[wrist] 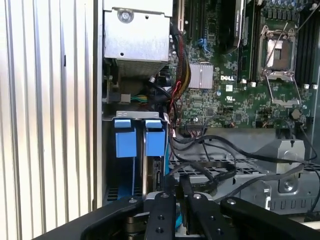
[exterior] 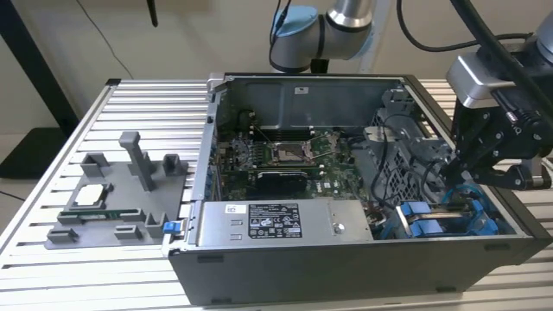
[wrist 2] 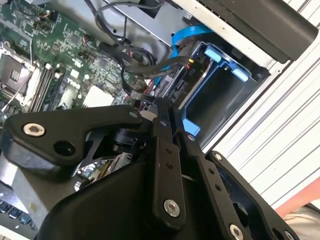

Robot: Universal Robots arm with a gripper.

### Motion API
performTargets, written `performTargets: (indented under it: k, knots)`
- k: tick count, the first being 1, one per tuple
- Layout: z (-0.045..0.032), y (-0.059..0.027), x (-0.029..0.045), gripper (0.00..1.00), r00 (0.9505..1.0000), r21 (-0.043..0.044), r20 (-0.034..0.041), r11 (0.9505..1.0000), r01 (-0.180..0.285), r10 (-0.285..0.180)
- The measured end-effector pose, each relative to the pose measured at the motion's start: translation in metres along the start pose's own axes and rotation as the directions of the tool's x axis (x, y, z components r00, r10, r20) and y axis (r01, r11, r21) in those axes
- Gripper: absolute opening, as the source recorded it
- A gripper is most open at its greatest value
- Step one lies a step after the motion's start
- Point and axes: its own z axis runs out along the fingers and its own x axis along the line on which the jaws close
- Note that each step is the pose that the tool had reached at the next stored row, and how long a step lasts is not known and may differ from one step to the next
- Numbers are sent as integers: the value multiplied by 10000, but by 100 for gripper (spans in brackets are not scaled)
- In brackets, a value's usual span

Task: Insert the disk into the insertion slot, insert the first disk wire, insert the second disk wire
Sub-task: 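Insert the second disk wire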

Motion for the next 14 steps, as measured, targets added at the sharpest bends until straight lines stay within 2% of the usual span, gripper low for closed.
performTargets:
  k: [5, 14]
  knots:
    - [82, 3, 58, 0, 10000, 0, 2, 10000, -2, 2]
    - [242, 6, 95, 0, 10000, 3, 1, 10000, -14, 14]
